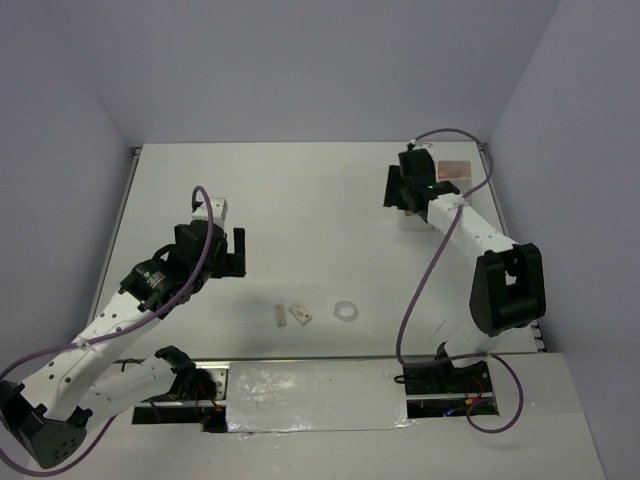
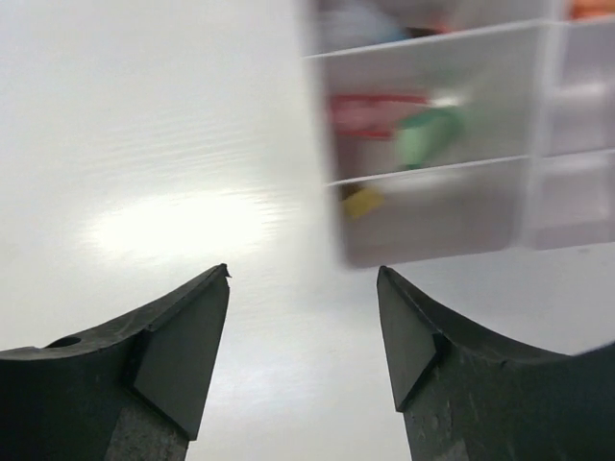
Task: Sort the stationery into containers
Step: Place the stationery in the storage box, then pick up the stationery from the center of the board.
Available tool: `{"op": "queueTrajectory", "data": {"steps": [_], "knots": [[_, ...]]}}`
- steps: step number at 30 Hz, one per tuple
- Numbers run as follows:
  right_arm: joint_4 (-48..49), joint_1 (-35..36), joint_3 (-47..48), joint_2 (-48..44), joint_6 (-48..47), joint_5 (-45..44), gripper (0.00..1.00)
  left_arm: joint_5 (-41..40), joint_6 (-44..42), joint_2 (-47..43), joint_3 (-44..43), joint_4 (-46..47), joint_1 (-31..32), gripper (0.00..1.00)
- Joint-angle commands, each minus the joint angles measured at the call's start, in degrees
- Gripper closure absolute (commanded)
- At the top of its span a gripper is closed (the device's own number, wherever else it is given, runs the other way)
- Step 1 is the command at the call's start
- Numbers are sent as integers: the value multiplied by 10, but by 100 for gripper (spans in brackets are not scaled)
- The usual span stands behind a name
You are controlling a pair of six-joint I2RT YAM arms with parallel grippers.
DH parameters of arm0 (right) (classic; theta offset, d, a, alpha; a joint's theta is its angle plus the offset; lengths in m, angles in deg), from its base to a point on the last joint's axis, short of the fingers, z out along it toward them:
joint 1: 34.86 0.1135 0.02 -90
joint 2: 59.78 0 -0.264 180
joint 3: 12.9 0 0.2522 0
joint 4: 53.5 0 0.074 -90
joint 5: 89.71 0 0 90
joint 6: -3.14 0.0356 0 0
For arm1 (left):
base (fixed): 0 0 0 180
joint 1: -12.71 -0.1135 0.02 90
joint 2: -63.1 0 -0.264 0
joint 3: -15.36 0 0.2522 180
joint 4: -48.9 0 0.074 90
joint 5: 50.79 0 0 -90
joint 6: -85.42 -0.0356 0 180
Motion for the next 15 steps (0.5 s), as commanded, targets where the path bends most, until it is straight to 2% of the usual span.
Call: {"op": "queueTrajectory", "data": {"steps": [1, 2, 4, 9, 11, 15], "knots": [[-7, 118, -1, -63, 8, -56, 27, -77, 27, -15, -7, -13, 0, 1], [-9, 148, -5, -69, 13, -66, 21, -123, 51, -15, -11, -35, -3, 1], [-11, 234, -19, -74, 40, -101, 18, -162, 89, -17, -21, -60, -12, 1], [19, 378, -42, -64, 107, -102, 17, -238, 138, -62, -31, -102, -36, 1], [11, 439, -25, -29, 136, -114, 17, -253, 158, -83, -33, -115, -44, 1], [-20, 511, 23, 60, 183, -119, 20, -269, 166, -153, -23, -114, -47, 1]]}}
